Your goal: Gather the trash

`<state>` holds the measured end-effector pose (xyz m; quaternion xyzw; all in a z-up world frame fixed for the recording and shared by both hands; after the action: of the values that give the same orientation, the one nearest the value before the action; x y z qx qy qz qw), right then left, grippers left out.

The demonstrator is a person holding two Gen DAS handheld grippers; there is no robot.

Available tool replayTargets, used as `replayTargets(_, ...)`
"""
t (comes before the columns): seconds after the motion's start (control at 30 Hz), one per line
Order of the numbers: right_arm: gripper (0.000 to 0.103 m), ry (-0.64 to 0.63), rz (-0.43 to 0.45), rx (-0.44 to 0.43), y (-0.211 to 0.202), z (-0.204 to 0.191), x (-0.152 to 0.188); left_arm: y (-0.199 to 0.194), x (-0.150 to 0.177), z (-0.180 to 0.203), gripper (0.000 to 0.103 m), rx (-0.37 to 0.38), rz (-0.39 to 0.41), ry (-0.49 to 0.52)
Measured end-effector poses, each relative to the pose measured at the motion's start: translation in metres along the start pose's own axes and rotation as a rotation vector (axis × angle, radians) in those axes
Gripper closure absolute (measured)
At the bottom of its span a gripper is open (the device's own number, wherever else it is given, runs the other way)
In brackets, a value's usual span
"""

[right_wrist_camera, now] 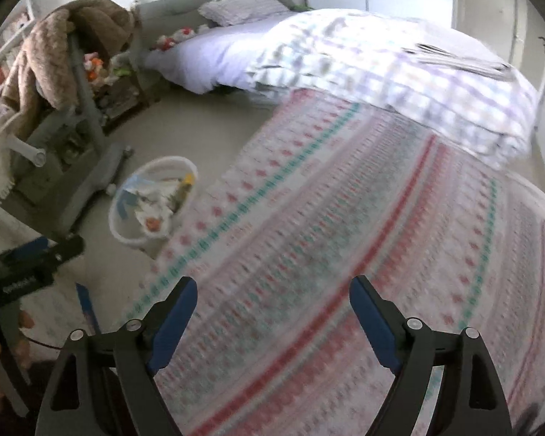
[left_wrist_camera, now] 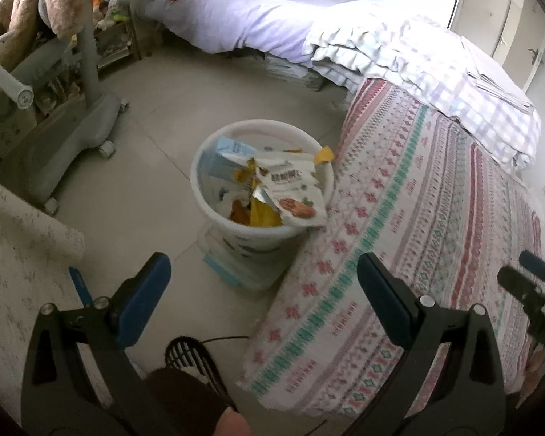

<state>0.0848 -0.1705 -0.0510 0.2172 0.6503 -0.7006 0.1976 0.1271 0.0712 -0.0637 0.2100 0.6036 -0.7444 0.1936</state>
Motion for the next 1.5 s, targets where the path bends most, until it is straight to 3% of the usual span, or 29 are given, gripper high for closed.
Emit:
replayTargets(0.37,0.016,-0.051,0.072,0.099,-0.025,0.023,0.045,-0.013,0.038,0.034,0.001,-0.021,0.028,0.017)
replayTargets(0.57,0.016,-0.067,0.136,0.117,-0.035,0.019,0.043,-0.021,0.04,0.038,0.001,-0.083,0.094,0.02)
replayTargets(1.0,0.016,-0.049,0.17,0.127,-0.035,0.016,0.037,-0.021,0.047,0.048,0.001,-0.06,0.09,0.028)
replayTargets(1.5,0.016,-0.015,0.143,0.127,-0.026,0.023,0.039,-0.022,0.045,0.052,0.001,-0.053,0.104,0.038)
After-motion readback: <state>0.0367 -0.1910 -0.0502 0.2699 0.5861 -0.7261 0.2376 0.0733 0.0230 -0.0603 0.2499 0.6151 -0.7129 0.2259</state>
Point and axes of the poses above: each gripper's, at about its wrist camera, not at the fingertips, and y roughly the way its jaws point, z to its right, x to its underside, the point moved 9 cm from there along y, roughly the way its jaws point, and after that the axes turned 9 degrees about x, right-handed, at the moved point
